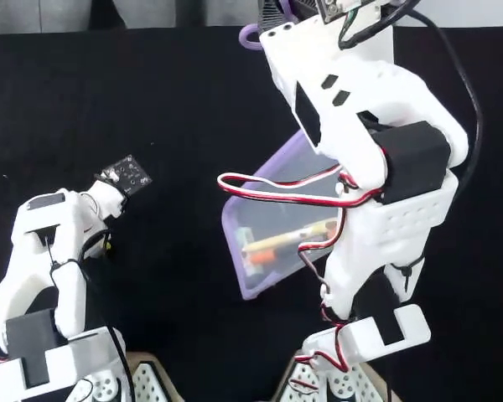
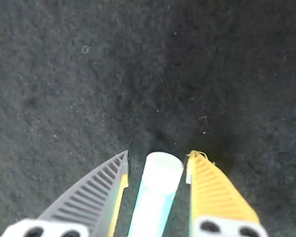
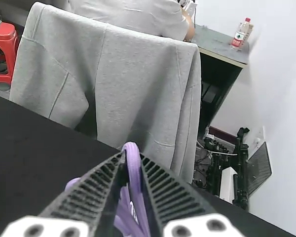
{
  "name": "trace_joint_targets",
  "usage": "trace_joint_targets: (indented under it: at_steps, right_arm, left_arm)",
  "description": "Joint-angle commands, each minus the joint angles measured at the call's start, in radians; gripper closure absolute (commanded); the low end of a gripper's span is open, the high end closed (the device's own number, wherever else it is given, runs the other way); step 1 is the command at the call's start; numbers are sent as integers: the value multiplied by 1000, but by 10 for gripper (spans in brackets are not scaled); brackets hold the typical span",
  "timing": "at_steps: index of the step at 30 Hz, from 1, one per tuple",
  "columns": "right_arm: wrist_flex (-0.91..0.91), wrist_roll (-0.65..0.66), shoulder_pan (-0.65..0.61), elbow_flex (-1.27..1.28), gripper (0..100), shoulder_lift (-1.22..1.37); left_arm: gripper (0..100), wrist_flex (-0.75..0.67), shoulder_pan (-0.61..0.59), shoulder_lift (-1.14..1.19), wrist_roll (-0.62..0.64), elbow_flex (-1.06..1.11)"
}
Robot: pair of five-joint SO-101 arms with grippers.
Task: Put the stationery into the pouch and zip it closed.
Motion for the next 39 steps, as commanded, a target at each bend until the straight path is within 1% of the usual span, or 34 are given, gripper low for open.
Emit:
trace_joint_targets:
  at_steps: [1,5,8,14,15,19,20,26,32,37,39]
  right_arm:
    - [2,-3,-15,4,986,1]
    - [2,-3,-17,4,986,1]
    - [6,-3,-17,2,986,1]
    - [8,-3,-17,2,986,-2]
    - [8,-3,-17,2,986,-2]
    - [8,-3,-17,1,986,-4]
    - [8,-3,-17,1,986,-4]
    - [8,-2,-17,2,986,-5]
    - [8,-2,-18,2,986,-1]
    - [8,-2,-18,2,986,-1]
    - [8,-2,-18,2,986,-1]
  left_arm:
    - [832,-63,-1,-2,18,7]
    - [923,-77,4,-2,21,10]
    - [956,-84,19,-2,17,30]
    - [952,-78,21,-3,15,39]
    - [936,-77,18,-5,15,42]
    - [807,-75,-24,-11,18,44]
    - [790,-75,-31,-11,15,42]
    - [788,-75,-62,-12,14,41]
    - [788,-77,-64,-3,12,44]
    - [852,-84,-85,-2,11,44]
    - [871,-78,-94,-2,-28,45]
